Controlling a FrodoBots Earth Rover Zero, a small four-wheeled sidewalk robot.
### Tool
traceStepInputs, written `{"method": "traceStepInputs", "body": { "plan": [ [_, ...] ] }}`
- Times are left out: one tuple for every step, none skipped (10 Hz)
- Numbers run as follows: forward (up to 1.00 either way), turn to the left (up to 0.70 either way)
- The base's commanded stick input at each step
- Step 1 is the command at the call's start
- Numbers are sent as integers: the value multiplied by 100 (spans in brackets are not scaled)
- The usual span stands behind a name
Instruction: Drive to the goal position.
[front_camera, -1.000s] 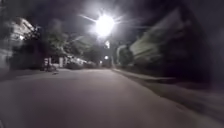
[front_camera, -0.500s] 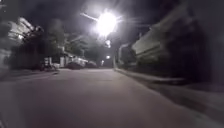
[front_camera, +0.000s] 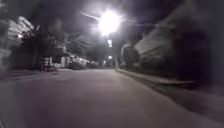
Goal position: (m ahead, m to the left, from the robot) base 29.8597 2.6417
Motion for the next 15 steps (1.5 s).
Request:
{"method": "traceStepInputs", "body": {
  "plan": [
    [70, 0],
    [70, 0],
    [70, 0],
    [70, 0],
    [70, 0],
    [70, 0],
    [70, 0],
    [70, -3],
    [70, -11],
    [70, -35],
    [70, -35],
    [70, -35],
    [70, -15],
    [70, -1],
    [70, 0]
  ]
}}
